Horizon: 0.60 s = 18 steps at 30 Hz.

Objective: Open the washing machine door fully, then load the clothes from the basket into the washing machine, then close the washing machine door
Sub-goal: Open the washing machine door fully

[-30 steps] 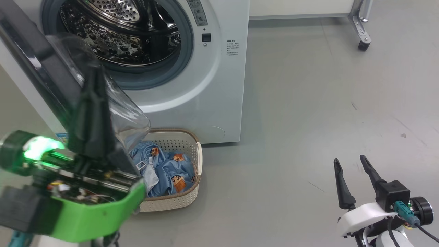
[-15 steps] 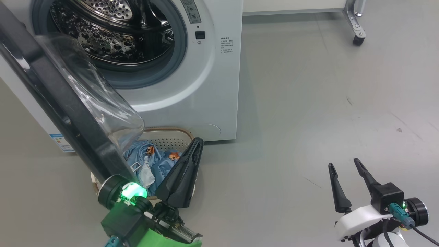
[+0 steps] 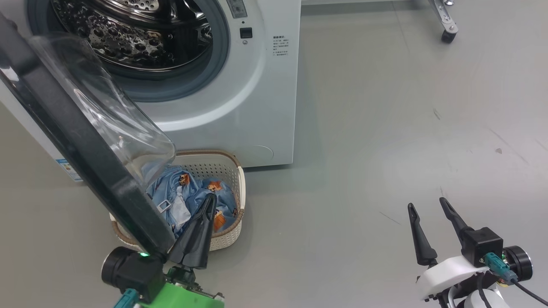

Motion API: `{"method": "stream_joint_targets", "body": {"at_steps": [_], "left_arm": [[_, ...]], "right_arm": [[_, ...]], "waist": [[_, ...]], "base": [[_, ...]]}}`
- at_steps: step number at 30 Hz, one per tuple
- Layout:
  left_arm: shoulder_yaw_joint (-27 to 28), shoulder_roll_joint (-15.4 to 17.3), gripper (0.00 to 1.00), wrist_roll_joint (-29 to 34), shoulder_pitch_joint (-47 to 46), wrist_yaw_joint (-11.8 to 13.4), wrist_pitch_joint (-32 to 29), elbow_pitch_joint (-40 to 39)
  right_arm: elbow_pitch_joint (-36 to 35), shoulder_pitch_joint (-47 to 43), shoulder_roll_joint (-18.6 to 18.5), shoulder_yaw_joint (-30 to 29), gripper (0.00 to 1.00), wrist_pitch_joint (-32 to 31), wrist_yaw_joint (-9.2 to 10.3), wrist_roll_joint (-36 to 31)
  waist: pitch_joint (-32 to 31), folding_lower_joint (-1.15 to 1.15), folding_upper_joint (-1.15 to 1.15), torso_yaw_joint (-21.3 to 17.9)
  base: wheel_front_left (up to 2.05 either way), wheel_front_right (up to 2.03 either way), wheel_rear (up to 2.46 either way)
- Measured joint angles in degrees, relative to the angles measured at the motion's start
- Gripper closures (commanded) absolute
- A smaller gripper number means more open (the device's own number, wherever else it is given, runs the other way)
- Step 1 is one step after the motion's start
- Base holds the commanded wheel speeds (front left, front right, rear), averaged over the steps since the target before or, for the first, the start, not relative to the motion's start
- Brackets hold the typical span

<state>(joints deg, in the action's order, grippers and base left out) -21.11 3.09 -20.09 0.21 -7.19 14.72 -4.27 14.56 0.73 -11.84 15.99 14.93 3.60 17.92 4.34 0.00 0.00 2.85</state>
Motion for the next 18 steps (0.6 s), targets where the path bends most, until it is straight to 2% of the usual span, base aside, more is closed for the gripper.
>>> {"method": "stream_joint_targets", "body": {"at_steps": [18], "left_arm": [[5.8,-0.4,1.0,-4.1,-3.2,0.0,0.0,8.8]], "right_arm": [[0.0,1.3,1.0,-1.3,0.0,0.0,-0.85,-0.1]], "waist": [[3.5,0.0,0.0,-0.2]], "base": [[0.0,0.0,0.0]]}}
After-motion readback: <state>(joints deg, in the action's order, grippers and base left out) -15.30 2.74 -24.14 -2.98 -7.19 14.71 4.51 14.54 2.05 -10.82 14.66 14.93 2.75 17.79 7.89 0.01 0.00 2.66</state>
